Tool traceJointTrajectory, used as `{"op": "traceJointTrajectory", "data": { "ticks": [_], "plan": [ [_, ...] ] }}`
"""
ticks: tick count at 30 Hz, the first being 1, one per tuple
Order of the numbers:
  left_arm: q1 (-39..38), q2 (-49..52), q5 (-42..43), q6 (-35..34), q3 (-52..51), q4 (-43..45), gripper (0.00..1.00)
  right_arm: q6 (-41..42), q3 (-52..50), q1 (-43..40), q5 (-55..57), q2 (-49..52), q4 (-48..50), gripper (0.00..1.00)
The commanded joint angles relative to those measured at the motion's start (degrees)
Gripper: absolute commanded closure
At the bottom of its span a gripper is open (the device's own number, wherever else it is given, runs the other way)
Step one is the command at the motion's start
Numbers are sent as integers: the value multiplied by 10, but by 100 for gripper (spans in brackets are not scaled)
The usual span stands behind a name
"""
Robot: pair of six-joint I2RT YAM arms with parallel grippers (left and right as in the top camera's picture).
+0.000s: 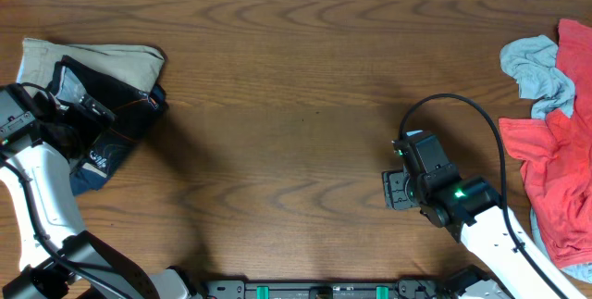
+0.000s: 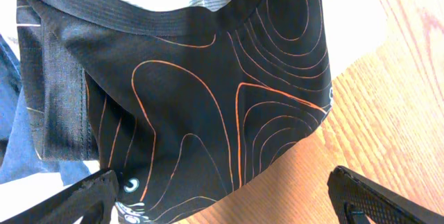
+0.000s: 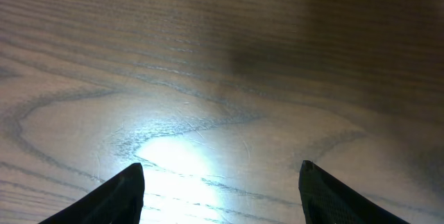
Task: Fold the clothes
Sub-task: 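Release the jersey and smooth it on the stack with the left gripper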
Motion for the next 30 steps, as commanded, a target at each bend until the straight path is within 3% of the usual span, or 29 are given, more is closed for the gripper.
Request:
{"op": "traceJointTrajectory", "data": {
  "ticks": [1,11,17,30],
  "plan": [
    [0,1,7,-3,0,9,2,-2,8,-5,6,-6,-2,30],
    [15,2,-12,-8,0,152,2,-2,8,-5,6,-6,-9,31],
    [37,26,-116,-23,0,177,2,-2,8,-5,6,-6,-9,30],
    [43,133,-139,-4,0,273,2,-2,8,-5,6,-6,-16,31]
  ]
}}
